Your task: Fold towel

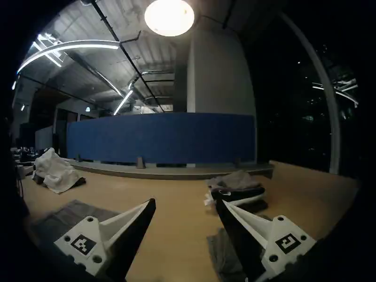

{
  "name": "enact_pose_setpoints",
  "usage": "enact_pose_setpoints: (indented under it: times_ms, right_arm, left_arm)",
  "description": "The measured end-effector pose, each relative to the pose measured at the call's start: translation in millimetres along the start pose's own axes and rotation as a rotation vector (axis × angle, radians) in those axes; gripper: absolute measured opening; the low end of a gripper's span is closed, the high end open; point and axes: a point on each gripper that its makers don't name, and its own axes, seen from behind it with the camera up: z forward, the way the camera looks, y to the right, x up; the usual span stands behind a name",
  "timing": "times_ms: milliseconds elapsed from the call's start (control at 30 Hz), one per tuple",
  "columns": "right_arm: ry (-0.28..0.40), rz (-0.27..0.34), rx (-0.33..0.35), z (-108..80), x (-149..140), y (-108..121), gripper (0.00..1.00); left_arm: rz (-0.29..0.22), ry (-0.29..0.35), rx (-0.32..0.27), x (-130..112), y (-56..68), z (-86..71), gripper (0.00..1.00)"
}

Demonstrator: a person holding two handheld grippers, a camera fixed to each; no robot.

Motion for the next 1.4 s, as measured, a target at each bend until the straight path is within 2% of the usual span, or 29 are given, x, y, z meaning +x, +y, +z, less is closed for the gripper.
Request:
enact_pose_setpoints:
  times_ms: [1400]
  right_arm:
    - [-0.002, 0.0, 0.001, -1.7, 2.0, -0.6, 1.0]
  left_arm:
    - [-0.001, 0.001, 0.003, 0.4, -0.5, 1.5, 0.97]
